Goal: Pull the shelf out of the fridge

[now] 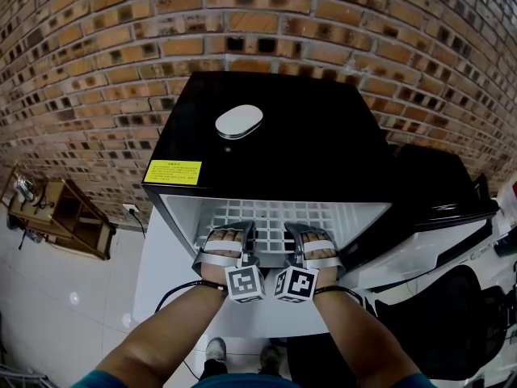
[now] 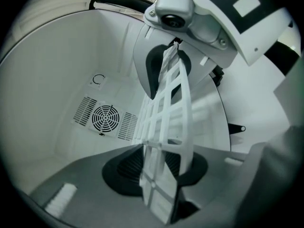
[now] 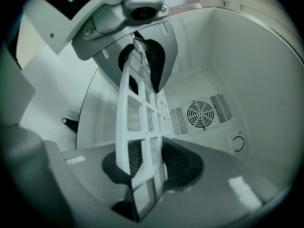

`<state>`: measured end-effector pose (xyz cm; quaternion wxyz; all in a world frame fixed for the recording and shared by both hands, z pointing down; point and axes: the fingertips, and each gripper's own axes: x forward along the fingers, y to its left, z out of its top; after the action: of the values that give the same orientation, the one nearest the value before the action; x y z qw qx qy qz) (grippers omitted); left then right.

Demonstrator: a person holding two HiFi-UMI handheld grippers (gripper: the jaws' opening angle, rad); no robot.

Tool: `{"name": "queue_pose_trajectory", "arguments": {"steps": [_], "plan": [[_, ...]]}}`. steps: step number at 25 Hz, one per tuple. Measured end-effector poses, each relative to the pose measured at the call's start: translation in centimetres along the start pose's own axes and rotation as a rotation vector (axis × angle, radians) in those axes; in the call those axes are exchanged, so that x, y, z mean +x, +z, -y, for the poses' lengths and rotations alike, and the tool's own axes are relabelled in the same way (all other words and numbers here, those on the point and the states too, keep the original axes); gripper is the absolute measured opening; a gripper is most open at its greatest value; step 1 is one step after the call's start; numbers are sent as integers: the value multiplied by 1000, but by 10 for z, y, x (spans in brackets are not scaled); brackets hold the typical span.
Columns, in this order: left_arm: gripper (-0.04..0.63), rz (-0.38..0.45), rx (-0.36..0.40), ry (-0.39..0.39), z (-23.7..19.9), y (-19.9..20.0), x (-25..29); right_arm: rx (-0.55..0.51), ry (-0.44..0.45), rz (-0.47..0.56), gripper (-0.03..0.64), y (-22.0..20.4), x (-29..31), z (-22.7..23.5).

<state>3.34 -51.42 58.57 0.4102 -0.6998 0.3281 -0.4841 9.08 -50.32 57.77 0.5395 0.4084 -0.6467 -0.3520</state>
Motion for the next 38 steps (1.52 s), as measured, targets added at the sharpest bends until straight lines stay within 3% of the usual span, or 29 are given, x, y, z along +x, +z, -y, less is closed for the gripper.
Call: {"name": "queue_pose_trajectory", "arguments": {"steps": [38], "plan": [[69, 1, 2, -36, 25, 19, -80, -16, 50, 2, 75, 12, -75, -29]]}}
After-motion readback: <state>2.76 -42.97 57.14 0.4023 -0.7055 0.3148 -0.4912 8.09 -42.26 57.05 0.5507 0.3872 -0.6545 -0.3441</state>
